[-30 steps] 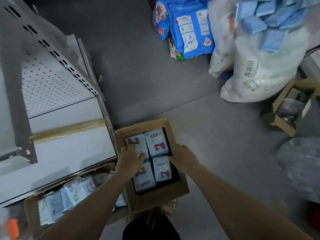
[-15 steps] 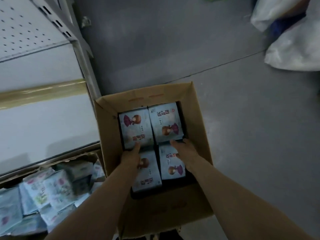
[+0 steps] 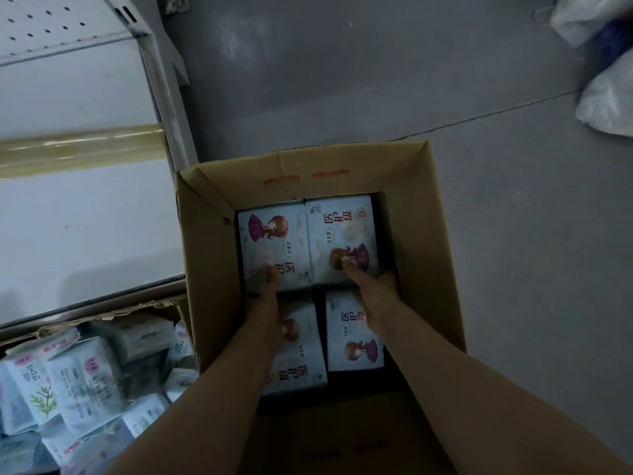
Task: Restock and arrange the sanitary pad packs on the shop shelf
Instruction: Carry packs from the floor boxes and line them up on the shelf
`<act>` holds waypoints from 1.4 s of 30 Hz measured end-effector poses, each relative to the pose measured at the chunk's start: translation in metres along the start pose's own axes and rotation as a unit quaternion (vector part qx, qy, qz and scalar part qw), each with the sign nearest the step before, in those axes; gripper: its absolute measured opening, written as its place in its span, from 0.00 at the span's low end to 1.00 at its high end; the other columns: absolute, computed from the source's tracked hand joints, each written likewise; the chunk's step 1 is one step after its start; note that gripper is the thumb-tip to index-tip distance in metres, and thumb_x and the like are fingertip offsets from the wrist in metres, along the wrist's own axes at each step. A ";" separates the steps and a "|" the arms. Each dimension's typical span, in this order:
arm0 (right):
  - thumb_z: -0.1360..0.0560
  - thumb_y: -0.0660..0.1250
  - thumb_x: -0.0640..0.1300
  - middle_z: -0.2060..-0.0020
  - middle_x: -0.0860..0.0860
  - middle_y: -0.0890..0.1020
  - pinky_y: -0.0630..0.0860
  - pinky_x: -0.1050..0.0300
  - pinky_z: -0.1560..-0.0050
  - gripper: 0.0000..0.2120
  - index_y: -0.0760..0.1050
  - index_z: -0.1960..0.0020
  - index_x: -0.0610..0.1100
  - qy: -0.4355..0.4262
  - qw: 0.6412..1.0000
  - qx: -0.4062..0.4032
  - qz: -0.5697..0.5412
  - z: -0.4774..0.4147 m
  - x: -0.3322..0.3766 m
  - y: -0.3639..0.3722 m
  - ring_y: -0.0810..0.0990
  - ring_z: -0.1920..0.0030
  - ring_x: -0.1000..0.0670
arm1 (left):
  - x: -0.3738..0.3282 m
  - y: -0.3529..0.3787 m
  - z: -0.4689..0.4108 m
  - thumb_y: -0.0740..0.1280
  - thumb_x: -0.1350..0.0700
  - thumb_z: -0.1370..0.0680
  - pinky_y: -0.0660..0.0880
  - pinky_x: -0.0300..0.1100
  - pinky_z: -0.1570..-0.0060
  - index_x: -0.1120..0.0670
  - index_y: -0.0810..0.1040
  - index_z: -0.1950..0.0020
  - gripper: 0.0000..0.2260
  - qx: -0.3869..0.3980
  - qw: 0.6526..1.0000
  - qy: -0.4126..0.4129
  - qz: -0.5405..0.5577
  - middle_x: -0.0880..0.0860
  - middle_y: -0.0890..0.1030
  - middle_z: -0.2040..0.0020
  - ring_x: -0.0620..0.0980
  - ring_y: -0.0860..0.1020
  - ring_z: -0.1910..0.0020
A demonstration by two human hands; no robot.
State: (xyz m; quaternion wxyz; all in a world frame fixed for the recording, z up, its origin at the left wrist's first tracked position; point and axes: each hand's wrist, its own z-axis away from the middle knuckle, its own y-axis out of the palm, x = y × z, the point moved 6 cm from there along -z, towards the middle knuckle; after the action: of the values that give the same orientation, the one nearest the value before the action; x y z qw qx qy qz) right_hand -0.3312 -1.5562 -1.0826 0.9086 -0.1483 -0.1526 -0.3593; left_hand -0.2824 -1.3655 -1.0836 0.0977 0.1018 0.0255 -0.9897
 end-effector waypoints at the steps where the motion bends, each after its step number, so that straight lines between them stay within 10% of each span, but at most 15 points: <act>1: 0.64 0.84 0.68 0.38 0.49 0.80 0.75 0.37 0.35 0.68 0.67 0.28 0.48 -0.003 1.000 -0.019 -0.008 -0.009 -0.006 -0.003 0.79 0.37 0.43 | -0.001 0.000 0.000 0.73 0.38 0.29 0.74 0.55 0.46 0.54 0.79 0.37 0.27 0.007 1.000 0.008 0.012 0.56 0.86 0.50 0.55 0.85 0.58; 6: 0.50 0.87 0.59 0.41 0.47 0.83 0.81 0.39 0.44 0.50 0.73 0.33 0.49 0.002 0.994 -0.016 -0.108 0.007 0.007 0.003 0.84 0.45 0.44 | -0.007 0.007 0.005 0.79 0.31 0.43 0.72 0.63 0.40 0.51 0.77 0.35 0.43 0.028 0.999 0.026 0.032 0.56 0.86 0.47 0.58 0.85 0.50; 10: 0.31 0.80 0.44 0.40 0.46 0.82 0.83 0.57 0.67 0.31 0.72 0.31 0.47 0.029 0.982 0.015 -0.186 0.012 0.006 0.004 0.83 0.49 0.49 | -0.010 0.009 0.002 0.76 0.36 0.35 0.80 0.56 0.52 0.53 0.78 0.36 0.33 0.008 0.998 0.036 0.052 0.56 0.86 0.47 0.58 0.84 0.49; 17: 0.28 0.78 0.42 0.36 0.47 0.80 0.80 0.62 0.60 0.32 0.70 0.28 0.45 0.026 0.986 0.028 -0.160 0.004 -0.004 0.006 0.81 0.49 0.55 | 0.001 0.012 0.001 0.79 0.32 0.50 0.59 0.70 0.34 0.49 0.76 0.33 0.48 -0.003 0.999 -0.016 0.051 0.55 0.84 0.42 0.60 0.80 0.39; 21: 0.48 0.87 0.53 0.37 0.49 0.81 0.76 0.37 0.35 0.51 0.71 0.29 0.52 0.025 0.981 0.026 -0.188 0.005 -0.003 0.019 0.79 0.37 0.45 | -0.002 0.015 0.006 0.79 0.40 0.39 0.66 0.63 0.34 0.50 0.76 0.33 0.37 0.003 0.995 -0.010 0.100 0.55 0.83 0.39 0.57 0.81 0.40; 31: 0.34 0.81 0.49 0.45 0.43 0.83 0.81 0.39 0.42 0.28 0.77 0.38 0.44 0.089 0.973 -0.003 -0.215 0.042 -0.002 0.020 0.83 0.46 0.41 | -0.008 0.027 0.060 0.76 0.47 0.28 0.80 0.54 0.50 0.57 0.73 0.31 0.29 -0.025 0.975 -0.024 0.221 0.59 0.80 0.42 0.57 0.80 0.45; 38: 0.33 0.81 0.54 0.44 0.43 0.83 0.78 0.54 0.65 0.31 0.78 0.35 0.44 0.116 0.976 -0.009 -0.185 0.120 0.009 -0.004 0.83 0.46 0.43 | 0.002 0.009 0.132 0.79 0.47 0.31 0.78 0.60 0.42 0.56 0.74 0.35 0.29 -0.057 0.976 -0.064 0.202 0.59 0.81 0.44 0.59 0.80 0.46; 42: 0.31 0.80 0.52 0.44 0.42 0.83 0.81 0.46 0.56 0.26 0.77 0.37 0.45 0.103 0.974 -0.013 -0.201 0.180 0.023 -0.024 0.82 0.46 0.41 | -0.010 0.005 0.192 0.77 0.48 0.29 0.76 0.59 0.38 0.56 0.77 0.47 0.18 -0.038 0.983 -0.070 0.167 0.58 0.82 0.47 0.58 0.80 0.49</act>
State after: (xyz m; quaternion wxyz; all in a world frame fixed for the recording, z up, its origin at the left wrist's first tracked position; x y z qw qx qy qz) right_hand -0.3632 -1.5187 -0.9064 0.8265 -0.0881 -0.0800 -0.5502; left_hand -0.3099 -1.3817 -0.8941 0.2671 0.0318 0.0386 -0.9624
